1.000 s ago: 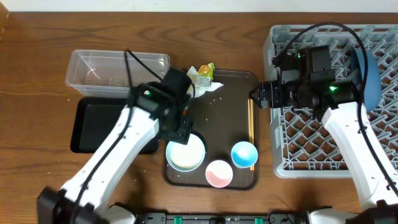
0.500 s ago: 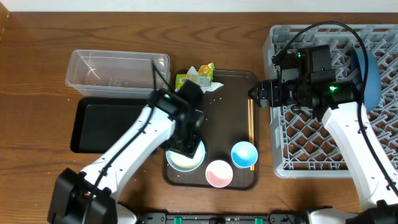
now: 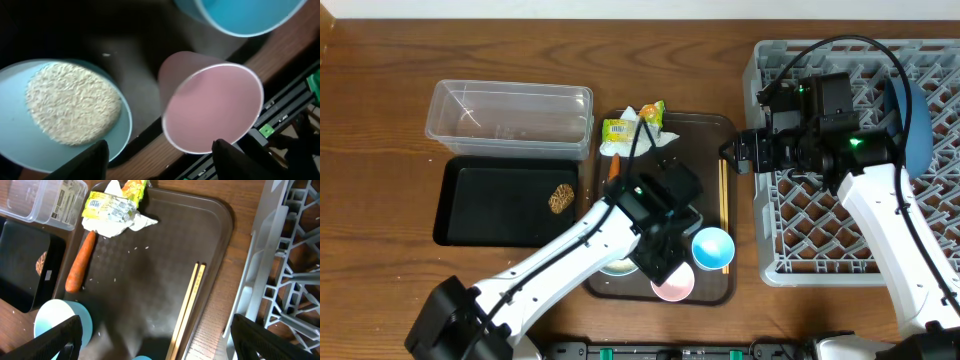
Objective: Sort waste into correct bins and load items into the dishwasher rack
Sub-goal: 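Reach the left gripper to the pink cup and grasp it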
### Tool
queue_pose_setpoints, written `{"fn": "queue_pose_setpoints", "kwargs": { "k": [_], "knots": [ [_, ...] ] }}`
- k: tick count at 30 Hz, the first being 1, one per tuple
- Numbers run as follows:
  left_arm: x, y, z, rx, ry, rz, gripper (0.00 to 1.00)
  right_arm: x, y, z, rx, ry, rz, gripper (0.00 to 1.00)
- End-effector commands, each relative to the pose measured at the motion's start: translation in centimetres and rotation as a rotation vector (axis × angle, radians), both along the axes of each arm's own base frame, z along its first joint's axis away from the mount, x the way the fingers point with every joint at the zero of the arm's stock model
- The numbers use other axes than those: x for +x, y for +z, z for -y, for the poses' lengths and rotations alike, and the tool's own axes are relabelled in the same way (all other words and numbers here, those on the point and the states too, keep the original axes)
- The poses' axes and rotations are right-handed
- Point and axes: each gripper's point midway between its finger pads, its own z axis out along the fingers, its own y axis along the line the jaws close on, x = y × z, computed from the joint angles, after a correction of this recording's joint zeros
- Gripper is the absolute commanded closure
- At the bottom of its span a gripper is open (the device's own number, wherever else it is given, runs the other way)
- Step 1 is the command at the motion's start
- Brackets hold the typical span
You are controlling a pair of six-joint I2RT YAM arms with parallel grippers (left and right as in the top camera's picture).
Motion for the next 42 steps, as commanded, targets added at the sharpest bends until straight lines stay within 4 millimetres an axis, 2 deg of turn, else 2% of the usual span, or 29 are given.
{"fn": "queue_pose_setpoints", "kwargs": {
  "k": [1, 8, 17, 22, 28, 31, 35, 39, 42],
  "knots": [
    [0.1, -0.1, 0.4, -0.016, -0.035, 0.014, 0.33, 0.0, 0.2, -0.3, 0.007, 0.0, -0.003, 0.12],
    [-0.4, -0.6, 1.4, -0.055, -0.034, -0.041, 0.34, 0.0, 0.1, -0.2, 0.006, 0.0, -0.005, 0.12],
    [-1.0, -2.7, 1.1, 0.013, -0.013, -0.116, 0.52, -0.1, 0.1, -0.2, 0.006, 0.0, -0.007, 0.12],
    [-0.3, -3.4, 0.3, 0.068, -0.013, -0.085, 0.54, -0.1, 0.1, -0.2, 0.005, 0.0, -0.01, 0.13],
    [-0.6, -4.9, -0.8, 0.13, -0.015, -0.097, 0.66, -0.2, 0.0, -0.2, 0.005, -0.001, -0.016, 0.14],
    [-1.1, -5.5, -1.5, 0.153, -0.015, -0.108, 0.79, -0.3, -0.1, -0.2, 0.003, -0.001, -0.021, 0.14],
    [-0.9, -5.5, -1.5, 0.151, -0.014, -0.1, 0.94, -0.3, -0.1, -0.2, 0.003, -0.001, -0.022, 0.14],
    [-0.2, -5.1, -2.3, 0.199, 0.041, -0.052, 0.94, -0.4, -0.1, -0.1, 0.003, -0.001, -0.026, 0.14],
    [0.3, -3.6, -3.2, 0.217, 0.057, -0.016, 0.94, -0.5, -0.1, -0.1, 0.002, -0.001, -0.029, 0.14]
  ]
}}
